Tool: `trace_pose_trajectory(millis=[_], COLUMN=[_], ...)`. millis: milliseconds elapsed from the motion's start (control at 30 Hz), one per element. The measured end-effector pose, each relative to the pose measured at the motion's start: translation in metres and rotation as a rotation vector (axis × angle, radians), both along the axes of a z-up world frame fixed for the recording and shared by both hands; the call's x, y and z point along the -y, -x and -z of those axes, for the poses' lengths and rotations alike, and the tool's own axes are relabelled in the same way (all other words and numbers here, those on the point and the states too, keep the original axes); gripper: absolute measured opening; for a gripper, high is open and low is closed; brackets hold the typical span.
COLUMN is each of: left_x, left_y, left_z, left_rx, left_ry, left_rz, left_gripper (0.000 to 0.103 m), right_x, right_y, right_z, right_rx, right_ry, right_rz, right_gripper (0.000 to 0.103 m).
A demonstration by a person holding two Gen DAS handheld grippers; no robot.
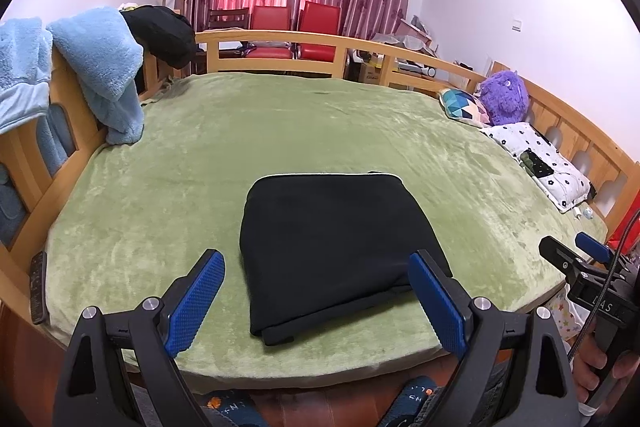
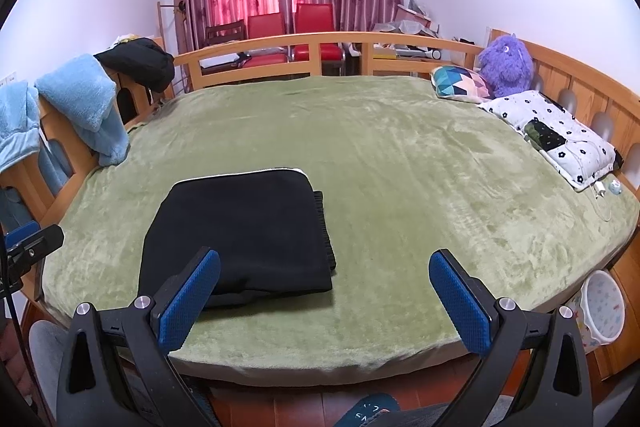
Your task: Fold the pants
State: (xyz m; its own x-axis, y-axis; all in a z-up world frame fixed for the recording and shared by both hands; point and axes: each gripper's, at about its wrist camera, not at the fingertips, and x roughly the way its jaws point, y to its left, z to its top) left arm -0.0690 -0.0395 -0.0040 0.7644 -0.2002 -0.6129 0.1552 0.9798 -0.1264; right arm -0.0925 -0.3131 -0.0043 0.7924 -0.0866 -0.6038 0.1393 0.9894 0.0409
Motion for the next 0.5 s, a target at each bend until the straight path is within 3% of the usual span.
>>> trace_pose_trajectory(millis=[500], left_x=[-0.0048], left_y=[0.0025], left_z=[-0.0061], left_rx=[0.001], left_ry=[0.010], left_rz=[0.007], left_gripper=[0.093], right_x=[0.0008], right_y=[0.0021], right_z=[-0.0008], right_rx=[0.001], right_ry=[-0.002], right_rz=[-0.003], right_gripper=[0.102])
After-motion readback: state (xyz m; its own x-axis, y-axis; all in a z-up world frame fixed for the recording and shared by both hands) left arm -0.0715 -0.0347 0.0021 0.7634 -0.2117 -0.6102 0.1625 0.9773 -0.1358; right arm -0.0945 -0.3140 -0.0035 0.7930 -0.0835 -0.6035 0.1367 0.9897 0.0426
